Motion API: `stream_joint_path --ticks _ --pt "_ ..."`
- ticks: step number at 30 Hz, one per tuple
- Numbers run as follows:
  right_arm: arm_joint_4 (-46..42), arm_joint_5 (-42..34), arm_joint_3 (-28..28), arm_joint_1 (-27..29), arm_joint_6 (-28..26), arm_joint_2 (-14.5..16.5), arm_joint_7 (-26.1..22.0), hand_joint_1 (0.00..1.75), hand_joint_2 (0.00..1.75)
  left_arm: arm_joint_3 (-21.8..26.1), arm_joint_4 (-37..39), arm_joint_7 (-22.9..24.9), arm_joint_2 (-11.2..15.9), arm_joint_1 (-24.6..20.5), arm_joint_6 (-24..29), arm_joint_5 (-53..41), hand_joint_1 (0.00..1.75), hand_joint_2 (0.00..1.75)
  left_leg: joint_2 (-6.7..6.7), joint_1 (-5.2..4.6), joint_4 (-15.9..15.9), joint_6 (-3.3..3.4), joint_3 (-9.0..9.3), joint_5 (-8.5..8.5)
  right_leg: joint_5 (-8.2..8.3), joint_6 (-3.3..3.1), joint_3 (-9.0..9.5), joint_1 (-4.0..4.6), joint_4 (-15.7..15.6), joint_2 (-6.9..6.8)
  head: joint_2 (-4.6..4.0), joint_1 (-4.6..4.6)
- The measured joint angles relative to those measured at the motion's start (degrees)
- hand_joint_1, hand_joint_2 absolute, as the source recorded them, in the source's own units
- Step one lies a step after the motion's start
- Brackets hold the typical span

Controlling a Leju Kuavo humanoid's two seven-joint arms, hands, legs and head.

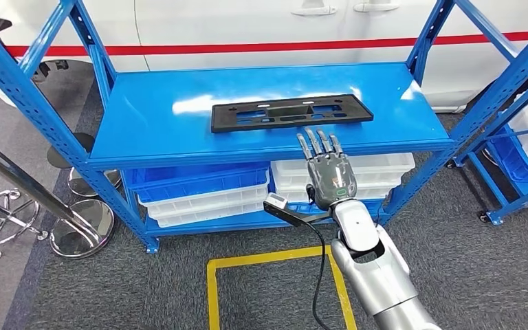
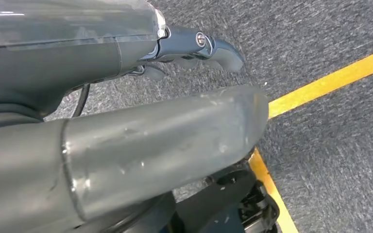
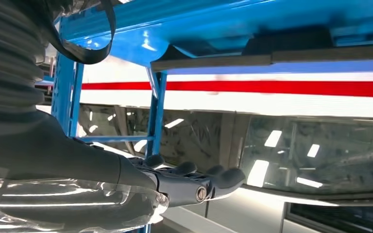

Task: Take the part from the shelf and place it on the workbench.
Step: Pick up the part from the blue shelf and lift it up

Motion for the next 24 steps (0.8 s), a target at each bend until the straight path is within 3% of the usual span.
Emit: stream_joint_path --ticks 3,5,8,10,13,14,15,16,18,19,21,24 --pt "0.0 0.0 -0.4 0.1 -0.1 0.0 -0.2 0.00 1.75 0.0 0.0 0.0 -0.1 0.1 0.0 0.0 0.00 0.00 -0.11 0.15 0.1 -0.61 2.11 -1.56 7.58 -0.06 1.89 -0.13 -9.2 -0.16 0.00 0.00" --pt "0.0 0.0 -0.8 0.2 -0.2 0.1 -0.4 0.00 1.75 0.0 0.0 0.0 -0.2 0.0 0.0 0.0 0.00 0.00 -0.16 0.16 0.1 -1.36 2.73 -2.38 9.86 -0.63 2.91 0.26 -13.5 -0.26 0.00 0.04" --pt "0.0 0.0 -1.3 0.3 -0.3 0.3 -0.7 0.00 1.75 0.0 0.0 0.1 -0.2 0.0 0.2 0.1 0.00 0.00 -0.04 0.14 0.4 -2.42 3.08 -3.04 9.90 -1.99 3.43 0.47 -14.3 -0.15 0.01 0.12" --pt "-0.1 0.0 -1.6 0.2 -0.4 0.5 -0.9 0.00 1.75 -0.1 -0.1 0.2 -0.2 -0.1 0.3 0.1 0.00 0.00 0.04 0.26 3.5 -2.79 1.93 -4.24 9.61 -2.69 4.23 0.31 -14.7 -0.10 0.00 0.12" --pt "-0.2 0.0 -1.7 0.3 -0.5 0.7 -1.3 0.00 1.75 -0.1 -0.1 0.2 -0.2 -0.1 0.4 0.2 0.00 0.00 0.06 0.36 14.0 -3.23 -4.09 -8.37 8.97 -3.44 4.99 0.42 -14.8 -0.17 0.00 0.10" --pt "-0.2 0.0 -1.7 0.4 -0.5 0.7 -1.5 0.00 1.75 -0.1 -0.1 0.2 -0.2 0.0 0.4 0.2 0.00 0.00 0.06 0.36 16.3 -3.31 -5.87 -8.90 8.74 -3.53 5.20 0.48 -14.8 -0.14 0.00 0.10" --pt "-0.2 0.0 -1.7 0.5 -0.5 0.7 -1.6 0.00 1.75 -0.1 -0.1 0.2 -0.2 0.0 0.4 0.2 0.00 0.00 0.06 0.35 16.7 -3.33 -6.82 -8.30 8.48 -3.55 5.47 0.54 -14.8 -0.11 0.01 0.10" --pt "-0.1 0.0 -1.7 0.6 -0.5 0.7 -1.8 0.00 1.75 -0.1 -0.1 0.2 -0.2 0.1 0.4 0.2 0.00 0.00 0.06 0.34 14.9 -3.24 -6.67 -6.39 8.19 -3.51 5.84 0.58 -14.7 -0.07 0.01 0.10" --pt "-0.1 0.0 -1.5 0.6 -0.4 0.8 -2.2 0.00 1.75 -0.1 -0.1 0.2 -0.2 0.0 0.4 0.2 0.00 0.00 0.09 0.24 7.4 -2.72 -4.29 -1.28 7.58 -3.30 6.72 0.65 -14.7 -0.05 0.02 0.11" --pt "-0.1 0.0 -1.3 0.6 -0.4 0.8 -2.5 0.00 1.75 -0.2 -0.1 0.2 -0.2 0.0 0.5 0.2 0.00 0.00 0.12 0.08 4.1 -2.42 -3.19 -0.30 7.33 -3.12 6.99 0.72 -14.6 -0.01 0.01 0.11" --pt "0.2 0.0 -0.8 0.6 -0.4 1.0 -3.0 0.00 1.75 -0.3 -0.3 0.2 -0.2 -0.1 0.5 0.2 0.00 0.00 0.06 -0.23 1.4 -1.83 -2.18 -0.06 6.90 -2.53 7.12 0.85 -14.5 0.03 0.02 0.12" --pt "0.3 0.0 0.2 0.6 -0.4 1.5 -3.9 0.00 1.75 -0.5 -0.4 0.2 -0.2 0.0 0.5 0.2 0.00 0.00 0.01 0.09 0.6 -1.08 -1.59 0.84 6.18 -1.60 7.17 0.95 -14.0 -0.01 0.02 0.13"
